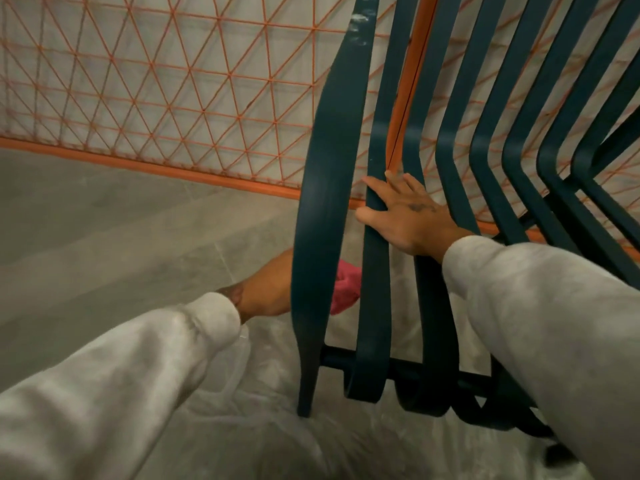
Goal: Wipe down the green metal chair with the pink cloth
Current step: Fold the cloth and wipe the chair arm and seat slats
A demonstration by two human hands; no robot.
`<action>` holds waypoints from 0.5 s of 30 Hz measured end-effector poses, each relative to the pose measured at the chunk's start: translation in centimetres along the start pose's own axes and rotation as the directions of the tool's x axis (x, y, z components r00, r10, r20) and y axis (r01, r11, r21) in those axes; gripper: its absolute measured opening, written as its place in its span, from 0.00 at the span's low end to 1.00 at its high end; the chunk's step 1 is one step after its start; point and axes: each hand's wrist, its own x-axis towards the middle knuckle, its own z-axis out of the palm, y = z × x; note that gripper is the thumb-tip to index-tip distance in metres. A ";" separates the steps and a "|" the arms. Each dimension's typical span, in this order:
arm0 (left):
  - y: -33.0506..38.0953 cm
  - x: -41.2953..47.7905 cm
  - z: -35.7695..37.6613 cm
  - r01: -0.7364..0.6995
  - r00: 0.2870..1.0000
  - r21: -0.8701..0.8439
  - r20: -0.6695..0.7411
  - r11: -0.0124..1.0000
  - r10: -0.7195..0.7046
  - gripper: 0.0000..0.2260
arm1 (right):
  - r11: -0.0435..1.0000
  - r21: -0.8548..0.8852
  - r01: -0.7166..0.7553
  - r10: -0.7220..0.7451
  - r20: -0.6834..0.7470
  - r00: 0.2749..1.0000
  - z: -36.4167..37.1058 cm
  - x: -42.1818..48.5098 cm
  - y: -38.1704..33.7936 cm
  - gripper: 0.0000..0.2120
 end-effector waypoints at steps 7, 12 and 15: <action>7.1 -5.4 -1.7 0.029 0.998 -0.099 0.059 0.995 -0.023 0.08 | 1.000 -0.009 0.014 -0.014 0.003 1.000 0.0 0.4 0.2 0.38; 7.7 -6.3 -2.8 0.271 0.963 -0.340 0.092 0.900 -0.255 0.14 | 1.000 -0.009 0.007 -0.008 -0.034 0.999 0.4 0.2 0.3 0.39; 8.8 -6.9 -3.2 0.296 0.951 -0.401 0.041 0.867 -0.305 0.05 | 0.997 -0.070 0.023 -0.028 -0.064 0.998 0.0 -0.5 -0.6 0.35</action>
